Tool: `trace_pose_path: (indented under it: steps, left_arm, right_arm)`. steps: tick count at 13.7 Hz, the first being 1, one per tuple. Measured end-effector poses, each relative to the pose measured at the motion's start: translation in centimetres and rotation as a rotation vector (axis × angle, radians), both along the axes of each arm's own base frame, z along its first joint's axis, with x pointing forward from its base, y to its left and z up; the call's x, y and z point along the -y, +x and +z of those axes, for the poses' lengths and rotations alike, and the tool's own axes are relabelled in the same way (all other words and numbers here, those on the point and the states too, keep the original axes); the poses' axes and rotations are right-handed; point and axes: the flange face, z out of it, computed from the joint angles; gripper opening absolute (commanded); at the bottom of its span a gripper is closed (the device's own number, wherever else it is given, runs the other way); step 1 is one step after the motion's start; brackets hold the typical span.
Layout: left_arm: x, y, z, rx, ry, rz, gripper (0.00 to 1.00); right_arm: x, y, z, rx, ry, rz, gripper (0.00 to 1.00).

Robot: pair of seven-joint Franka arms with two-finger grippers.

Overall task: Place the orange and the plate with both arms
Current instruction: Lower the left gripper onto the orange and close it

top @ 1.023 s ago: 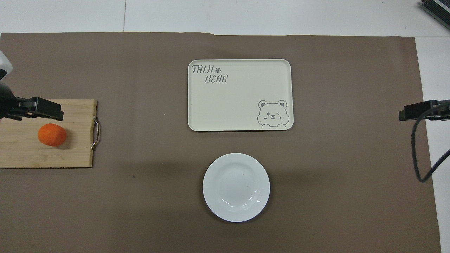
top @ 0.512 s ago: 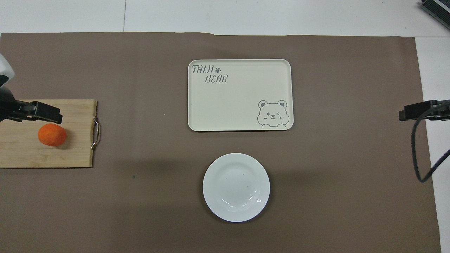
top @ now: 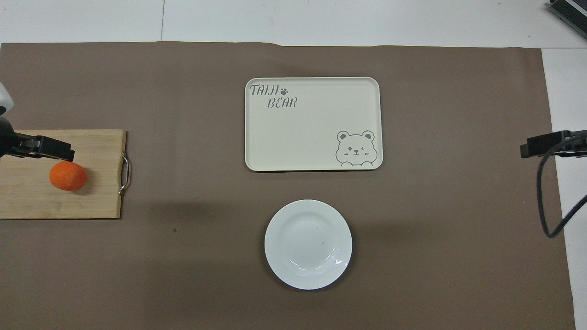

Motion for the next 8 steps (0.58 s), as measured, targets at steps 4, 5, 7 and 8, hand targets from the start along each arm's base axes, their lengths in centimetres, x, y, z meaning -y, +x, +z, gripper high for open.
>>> trace_pose_path:
  steps: [4, 5, 7, 8]
  left_arm:
    - [-3.2, 0.2, -2.4, 0.025, 0.002, -0.044, 1.0]
    - [-3.8, 0.2, -3.4, 0.03, 0.003, -0.055, 1.0]
    - [-5.1, 0.1, -5.4, 0.041, 0.006, -0.072, 1.0]
    - [-5.9, 0.1, -6.4, 0.045, 0.007, -0.078, 1.0]
  right_arm:
    - [0.0, 0.0, 0.0, 0.0, 0.0, 0.0, 1.0]
    - [0.0, 0.0, 0.0, 0.0, 0.0, 0.0, 1.0]
    - [0.0, 0.0, 0.0, 0.0, 0.0, 0.0, 1.0]
    - [0.0, 0.0, 0.0, 0.0, 0.0, 0.0, 1.0]
